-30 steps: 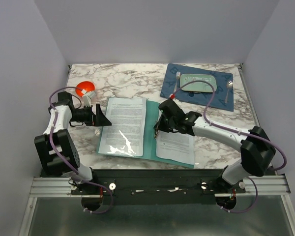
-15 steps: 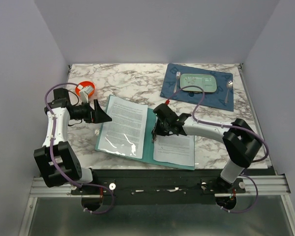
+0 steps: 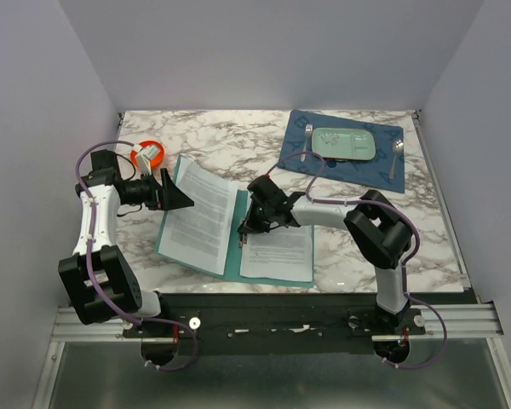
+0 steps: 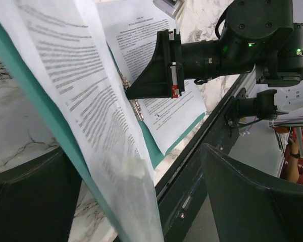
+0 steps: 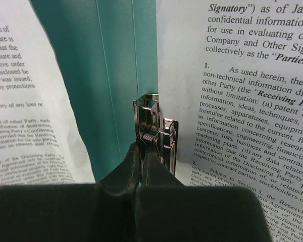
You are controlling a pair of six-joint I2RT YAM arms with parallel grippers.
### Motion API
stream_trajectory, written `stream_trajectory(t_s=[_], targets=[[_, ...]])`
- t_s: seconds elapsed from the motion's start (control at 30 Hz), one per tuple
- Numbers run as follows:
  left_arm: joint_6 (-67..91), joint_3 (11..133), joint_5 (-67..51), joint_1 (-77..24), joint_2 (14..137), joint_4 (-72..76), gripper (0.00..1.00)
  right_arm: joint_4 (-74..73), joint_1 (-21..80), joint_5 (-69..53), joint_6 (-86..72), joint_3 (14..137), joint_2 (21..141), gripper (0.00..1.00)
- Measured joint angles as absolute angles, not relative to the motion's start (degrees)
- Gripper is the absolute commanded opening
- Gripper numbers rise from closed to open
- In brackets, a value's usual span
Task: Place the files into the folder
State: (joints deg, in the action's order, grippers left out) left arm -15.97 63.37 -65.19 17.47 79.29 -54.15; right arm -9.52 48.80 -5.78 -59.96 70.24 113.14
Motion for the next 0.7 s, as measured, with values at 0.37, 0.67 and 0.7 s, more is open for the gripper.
stream_trajectory(t_s=[0.37,0.67,0.7], targets=[[-14.57,63.99,-65.69,15.16,79.70,-54.24,0.91,-8.97,48.84,-10.13,-59.33,72.38,115.33,0.12],[-11.79,67.83,-60.14,10.61,78.96,-53.98,0.26,-8.60,49.23,-12.01,-58.89,72.97,115.72,0.24],[-11.27,68.07,-58.74,10.17,78.87,-53.93,0.26,-8.60,49.23,-12.12,-58.85,72.97,115.74,0.26]])
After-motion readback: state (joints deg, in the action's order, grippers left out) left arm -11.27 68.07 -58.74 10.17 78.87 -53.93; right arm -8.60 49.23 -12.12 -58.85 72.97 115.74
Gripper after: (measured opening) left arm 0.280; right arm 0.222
